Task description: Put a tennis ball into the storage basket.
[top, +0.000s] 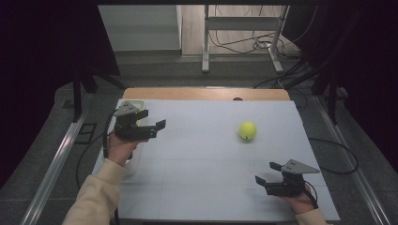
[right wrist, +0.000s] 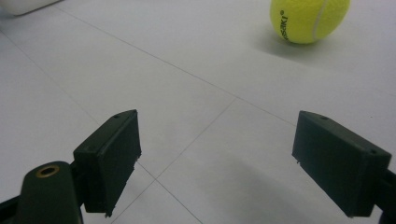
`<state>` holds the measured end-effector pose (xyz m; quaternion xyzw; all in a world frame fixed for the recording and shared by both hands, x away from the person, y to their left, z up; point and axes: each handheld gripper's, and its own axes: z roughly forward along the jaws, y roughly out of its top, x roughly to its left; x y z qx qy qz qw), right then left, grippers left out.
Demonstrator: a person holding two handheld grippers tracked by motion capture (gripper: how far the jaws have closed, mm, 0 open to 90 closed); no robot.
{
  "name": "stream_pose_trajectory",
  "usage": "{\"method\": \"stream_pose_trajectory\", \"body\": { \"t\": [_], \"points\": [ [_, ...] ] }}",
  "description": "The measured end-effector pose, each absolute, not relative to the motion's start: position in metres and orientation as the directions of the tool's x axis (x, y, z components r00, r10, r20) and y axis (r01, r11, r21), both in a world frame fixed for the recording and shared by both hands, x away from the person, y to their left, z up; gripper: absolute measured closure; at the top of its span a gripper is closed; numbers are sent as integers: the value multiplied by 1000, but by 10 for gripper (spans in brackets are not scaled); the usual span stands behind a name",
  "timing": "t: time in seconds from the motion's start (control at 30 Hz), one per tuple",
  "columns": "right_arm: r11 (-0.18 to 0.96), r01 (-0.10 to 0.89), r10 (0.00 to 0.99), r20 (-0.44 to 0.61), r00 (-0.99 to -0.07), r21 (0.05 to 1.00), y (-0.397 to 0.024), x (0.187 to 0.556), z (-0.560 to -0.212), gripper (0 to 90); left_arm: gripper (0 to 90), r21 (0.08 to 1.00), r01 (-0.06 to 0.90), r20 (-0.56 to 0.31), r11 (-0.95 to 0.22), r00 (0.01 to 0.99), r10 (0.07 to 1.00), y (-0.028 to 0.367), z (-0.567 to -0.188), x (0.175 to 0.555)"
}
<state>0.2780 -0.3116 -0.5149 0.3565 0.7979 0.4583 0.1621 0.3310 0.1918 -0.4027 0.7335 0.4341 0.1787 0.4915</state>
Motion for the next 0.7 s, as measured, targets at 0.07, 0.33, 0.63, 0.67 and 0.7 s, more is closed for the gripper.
{"method": "stream_pose_trajectory", "body": {
  "t": [0.07, 0.33, 0.63, 0.67, 0.7],
  "points": [
    [326, 420, 717, 68, -694, 847, -311, 278, -515, 160, 170, 876, 461, -168, -140, 566, 807, 189, -403, 331],
    [328, 420, 716, 68, -695, 846, -311, 278, -515, 160, 168, 879, 448, -165, -164, 608, 776, 170, -404, 328],
    [330, 421, 714, 68, -697, 845, -311, 278, -515, 160, 168, 878, 443, -168, -181, 639, 751, 155, -407, 329],
    [330, 421, 714, 68, -697, 845, -311, 278, -515, 160, 168, 876, 445, -168, -184, 641, 749, 153, -408, 329],
    [330, 421, 714, 68, -696, 845, -311, 278, -515, 160, 167, 876, 444, -167, -186, 643, 747, 152, -409, 329]
  ]
}}
